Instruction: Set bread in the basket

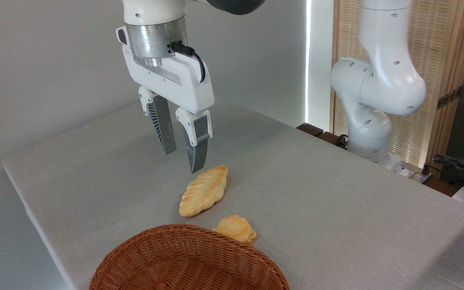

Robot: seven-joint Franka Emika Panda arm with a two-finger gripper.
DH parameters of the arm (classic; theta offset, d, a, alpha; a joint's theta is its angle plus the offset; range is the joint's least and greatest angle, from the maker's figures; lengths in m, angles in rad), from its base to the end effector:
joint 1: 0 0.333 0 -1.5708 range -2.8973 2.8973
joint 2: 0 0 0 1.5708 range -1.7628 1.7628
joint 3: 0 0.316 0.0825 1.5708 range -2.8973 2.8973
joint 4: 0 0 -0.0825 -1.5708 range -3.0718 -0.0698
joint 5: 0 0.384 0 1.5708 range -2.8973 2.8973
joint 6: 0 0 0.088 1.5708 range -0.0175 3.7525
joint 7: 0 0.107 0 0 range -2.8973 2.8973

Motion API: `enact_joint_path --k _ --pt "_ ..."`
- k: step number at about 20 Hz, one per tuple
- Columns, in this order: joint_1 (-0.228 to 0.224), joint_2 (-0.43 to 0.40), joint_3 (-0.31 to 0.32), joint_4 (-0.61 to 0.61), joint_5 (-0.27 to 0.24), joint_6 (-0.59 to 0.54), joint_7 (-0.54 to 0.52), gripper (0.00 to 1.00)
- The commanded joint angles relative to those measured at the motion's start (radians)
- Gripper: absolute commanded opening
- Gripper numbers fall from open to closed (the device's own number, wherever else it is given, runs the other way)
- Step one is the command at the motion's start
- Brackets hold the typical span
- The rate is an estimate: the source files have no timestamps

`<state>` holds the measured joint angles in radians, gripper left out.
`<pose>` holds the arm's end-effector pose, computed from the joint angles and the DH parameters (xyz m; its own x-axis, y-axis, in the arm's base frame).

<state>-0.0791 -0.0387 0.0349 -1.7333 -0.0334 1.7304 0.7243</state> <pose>0.5526 -0.0272 0.5827 0.7214 -0.6908 0.0496 -0.6917 -0.7222 0.0022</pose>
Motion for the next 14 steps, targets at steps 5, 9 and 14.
enact_joint_path --k 5,9,14 --pt "-0.002 0.005 -0.007 -0.006 0.004 0.006 -0.011 1.00" --pt "-0.010 0.026 -0.046 -0.009 0.004 -0.003 -0.045 1.00" --pt "-0.013 0.014 -0.087 -0.086 0.004 0.005 -0.106 1.00"
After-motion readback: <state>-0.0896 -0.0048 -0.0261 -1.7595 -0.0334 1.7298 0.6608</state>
